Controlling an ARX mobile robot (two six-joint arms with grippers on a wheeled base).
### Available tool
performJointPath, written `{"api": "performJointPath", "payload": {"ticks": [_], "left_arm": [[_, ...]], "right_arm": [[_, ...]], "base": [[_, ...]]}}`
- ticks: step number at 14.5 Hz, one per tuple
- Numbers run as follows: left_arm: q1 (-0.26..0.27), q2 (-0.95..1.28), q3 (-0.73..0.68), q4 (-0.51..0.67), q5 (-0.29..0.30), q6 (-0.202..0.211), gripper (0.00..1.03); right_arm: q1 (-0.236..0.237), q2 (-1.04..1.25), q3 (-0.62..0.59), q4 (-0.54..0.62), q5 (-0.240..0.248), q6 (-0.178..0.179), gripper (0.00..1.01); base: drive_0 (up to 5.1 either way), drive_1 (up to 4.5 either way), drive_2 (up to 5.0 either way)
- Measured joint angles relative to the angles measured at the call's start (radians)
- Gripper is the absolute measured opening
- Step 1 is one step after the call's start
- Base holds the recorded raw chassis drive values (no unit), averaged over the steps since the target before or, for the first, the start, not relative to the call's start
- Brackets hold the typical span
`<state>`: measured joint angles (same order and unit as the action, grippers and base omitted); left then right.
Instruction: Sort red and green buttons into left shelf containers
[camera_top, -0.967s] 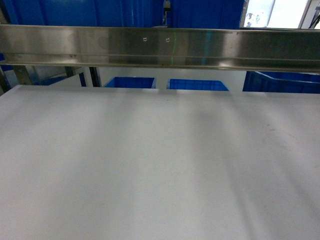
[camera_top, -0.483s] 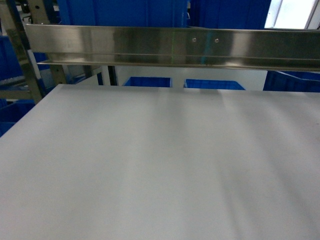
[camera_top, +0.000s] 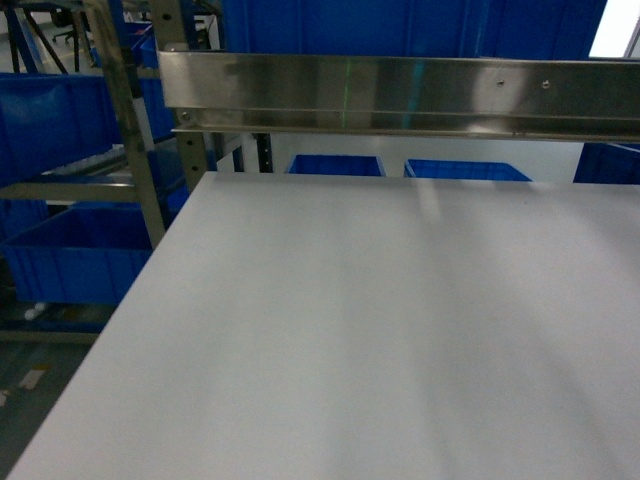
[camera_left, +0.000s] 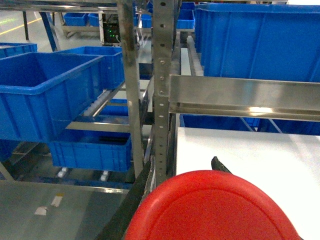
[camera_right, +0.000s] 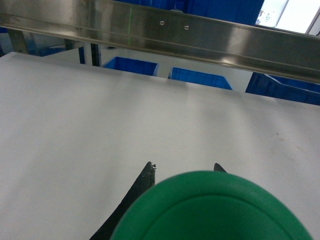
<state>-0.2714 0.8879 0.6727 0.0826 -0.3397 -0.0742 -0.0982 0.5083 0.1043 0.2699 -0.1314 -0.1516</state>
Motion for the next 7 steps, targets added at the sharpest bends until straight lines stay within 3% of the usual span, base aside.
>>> {"api": "performJointPath", "payload": {"ticks": [7], "left_arm": [[0.000, 0.001, 0.000, -0.001, 0.000, 0.000, 0.26]], "right_arm": [[0.000, 0.000, 0.000, -0.002, 0.000, 0.000, 0.27]], "base": [[-4.9, 2.52, 2.5]]}}
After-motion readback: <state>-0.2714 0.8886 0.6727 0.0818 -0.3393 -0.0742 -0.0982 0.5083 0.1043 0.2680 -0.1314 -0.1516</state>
